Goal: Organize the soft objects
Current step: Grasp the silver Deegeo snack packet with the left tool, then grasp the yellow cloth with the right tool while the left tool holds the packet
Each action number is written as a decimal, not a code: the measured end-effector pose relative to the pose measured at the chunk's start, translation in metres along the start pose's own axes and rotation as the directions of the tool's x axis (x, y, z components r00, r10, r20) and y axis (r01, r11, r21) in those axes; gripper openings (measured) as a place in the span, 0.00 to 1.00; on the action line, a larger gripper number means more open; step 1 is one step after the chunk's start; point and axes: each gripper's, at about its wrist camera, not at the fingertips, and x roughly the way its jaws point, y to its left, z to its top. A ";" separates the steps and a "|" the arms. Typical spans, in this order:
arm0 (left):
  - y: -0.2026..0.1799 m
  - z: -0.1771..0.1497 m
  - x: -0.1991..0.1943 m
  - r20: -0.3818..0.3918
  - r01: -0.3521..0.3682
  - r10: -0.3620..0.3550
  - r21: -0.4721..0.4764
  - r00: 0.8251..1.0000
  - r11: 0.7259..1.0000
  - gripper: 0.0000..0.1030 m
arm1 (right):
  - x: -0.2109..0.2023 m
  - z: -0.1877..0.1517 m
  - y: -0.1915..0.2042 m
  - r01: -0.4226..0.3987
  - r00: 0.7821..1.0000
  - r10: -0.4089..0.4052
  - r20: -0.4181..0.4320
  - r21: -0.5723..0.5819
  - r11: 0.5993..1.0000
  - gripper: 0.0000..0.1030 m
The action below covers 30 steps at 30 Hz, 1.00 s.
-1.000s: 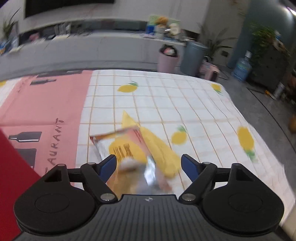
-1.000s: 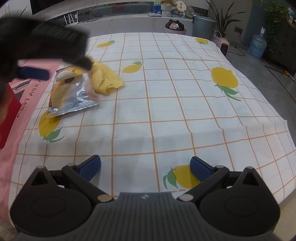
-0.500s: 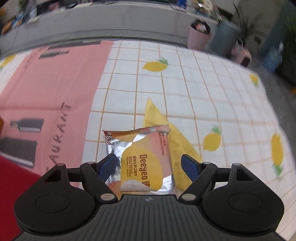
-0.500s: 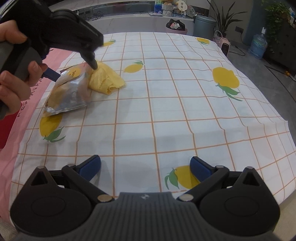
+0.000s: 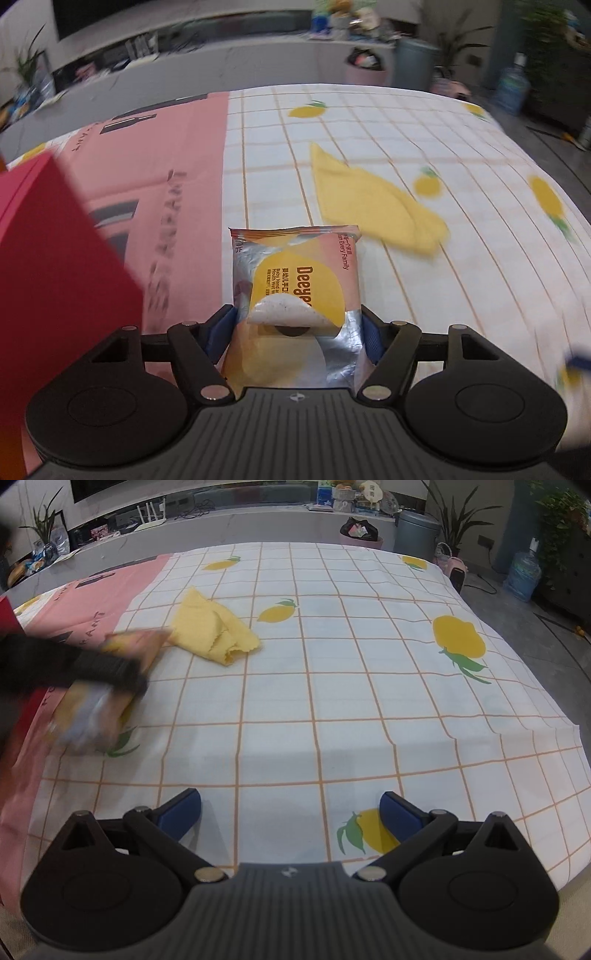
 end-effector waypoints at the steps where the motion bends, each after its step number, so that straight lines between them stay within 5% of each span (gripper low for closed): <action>1: 0.001 -0.011 -0.008 0.013 0.010 -0.010 0.017 1.000 1.000 0.77 | 0.000 0.000 0.000 -0.004 1.000 0.004 0.000 -0.005 1.000 0.98; 7: 0.004 -0.054 -0.035 0.103 0.049 -0.059 0.092 0.993 0.995 0.79 | -0.001 -0.002 0.006 -0.023 1.000 0.023 0.003 -0.031 0.999 0.98; 17: 0.020 -0.071 -0.030 0.220 0.096 -0.125 0.141 0.967 0.985 0.91 | 0.001 -0.009 0.022 -0.078 0.990 0.090 0.107 -0.109 0.991 0.98; 30: 0.021 -0.098 -0.035 0.352 0.064 -0.094 0.096 0.931 0.993 0.91 | 0.027 0.021 0.029 -0.169 0.971 0.202 0.127 -0.232 0.958 0.98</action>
